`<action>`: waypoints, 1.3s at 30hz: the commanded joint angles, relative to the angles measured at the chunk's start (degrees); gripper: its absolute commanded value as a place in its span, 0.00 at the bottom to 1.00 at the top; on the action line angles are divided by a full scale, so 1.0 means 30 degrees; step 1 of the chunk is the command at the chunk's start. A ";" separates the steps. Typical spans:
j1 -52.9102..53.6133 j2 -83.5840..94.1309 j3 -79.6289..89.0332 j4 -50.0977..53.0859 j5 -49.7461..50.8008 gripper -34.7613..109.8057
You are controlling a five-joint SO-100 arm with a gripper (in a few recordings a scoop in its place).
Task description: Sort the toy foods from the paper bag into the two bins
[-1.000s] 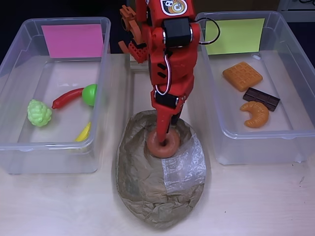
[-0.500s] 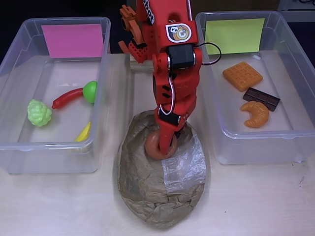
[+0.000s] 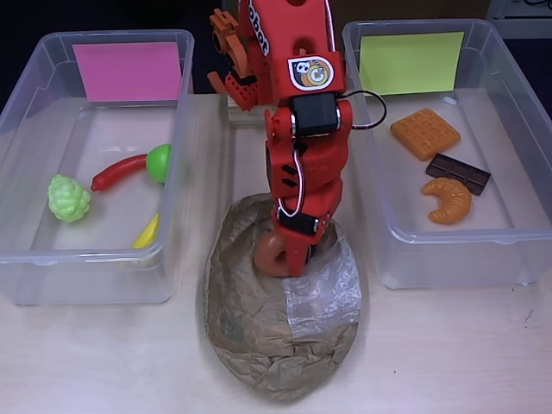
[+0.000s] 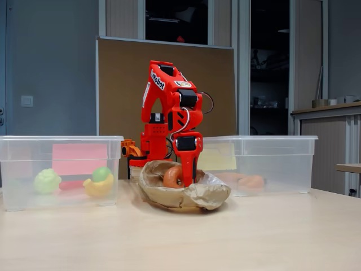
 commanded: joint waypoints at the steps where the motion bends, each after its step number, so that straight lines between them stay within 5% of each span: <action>1: 0.0059 0.0469 -0.0674 0.1611 -0.0234 0.26; 23: -0.1904 0.3047 -1.1338 1.3945 -0.1729 0.26; 31: -0.5889 0.6328 -1.2217 1.7842 0.3164 0.26; 39: -1.2451 0.8467 -1.1514 1.7637 1.1104 0.26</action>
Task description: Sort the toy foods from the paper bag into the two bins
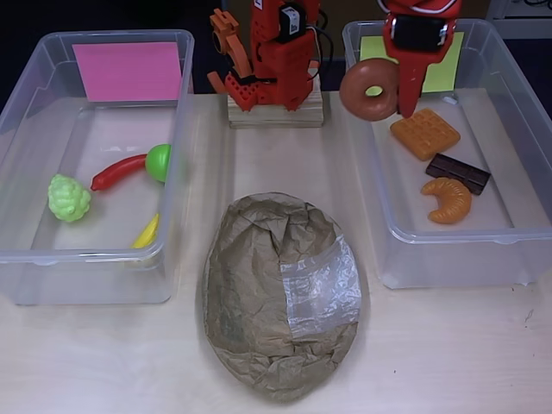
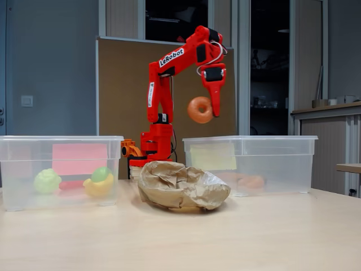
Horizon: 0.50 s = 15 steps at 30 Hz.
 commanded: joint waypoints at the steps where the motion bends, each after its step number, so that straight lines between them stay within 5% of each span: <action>1: -0.2461 0.0527 -0.0410 -0.0322 0.3369 0.26; 15: -0.6416 -0.3281 0.0996 -0.6914 0.9521 0.34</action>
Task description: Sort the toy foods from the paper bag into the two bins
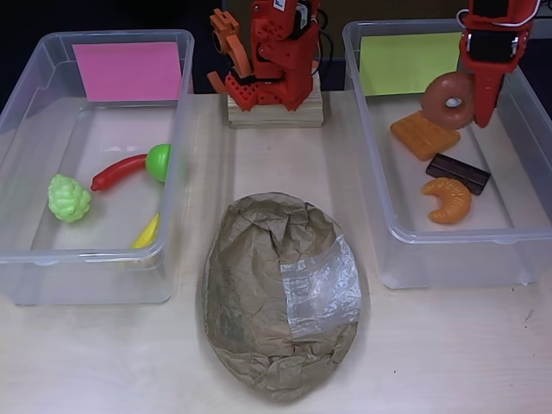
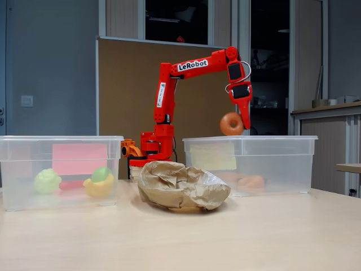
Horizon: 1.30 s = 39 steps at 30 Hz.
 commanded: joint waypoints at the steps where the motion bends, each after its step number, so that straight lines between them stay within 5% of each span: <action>1: -0.0469 0.0029 0.0527 -0.0850 0.0850 0.36; 10: 0.0557 0.1084 0.0996 -0.1465 -0.1523 0.40; 20: 0.6885 0.6973 0.7031 -0.8789 -1.4678 0.31; 25: 1.0137 0.9668 1.1426 -1.2715 -1.8574 0.24; 39: 1.7314 1.8252 2.3672 -1.8779 -2.1592 0.24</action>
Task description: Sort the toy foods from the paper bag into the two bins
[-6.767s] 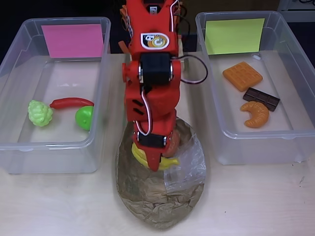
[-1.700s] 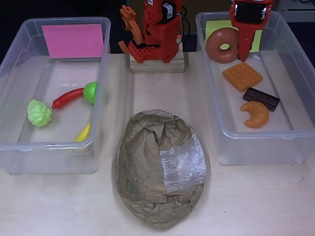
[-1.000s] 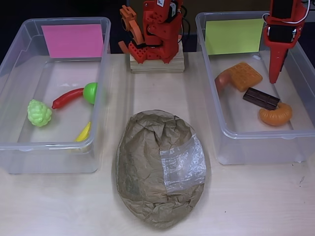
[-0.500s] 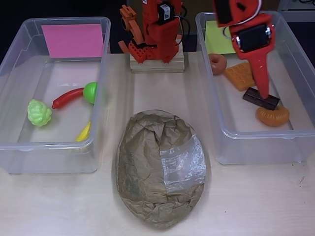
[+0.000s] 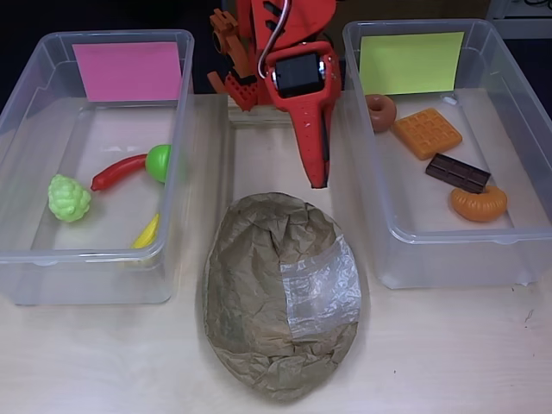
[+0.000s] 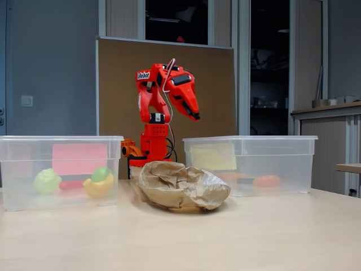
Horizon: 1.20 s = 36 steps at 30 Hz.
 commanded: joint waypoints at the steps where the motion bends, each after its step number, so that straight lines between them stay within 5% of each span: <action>1: 0.1406 0.2432 0.2988 -0.1084 -0.0088 0.24; 16: 0.2666 1.3037 1.3096 -0.2051 0.0703 0.26; 26: 0.1787 1.5498 1.3330 0.5537 -0.1289 0.26; 36: 0.1260 1.7783 1.3330 0.9902 0.1318 0.24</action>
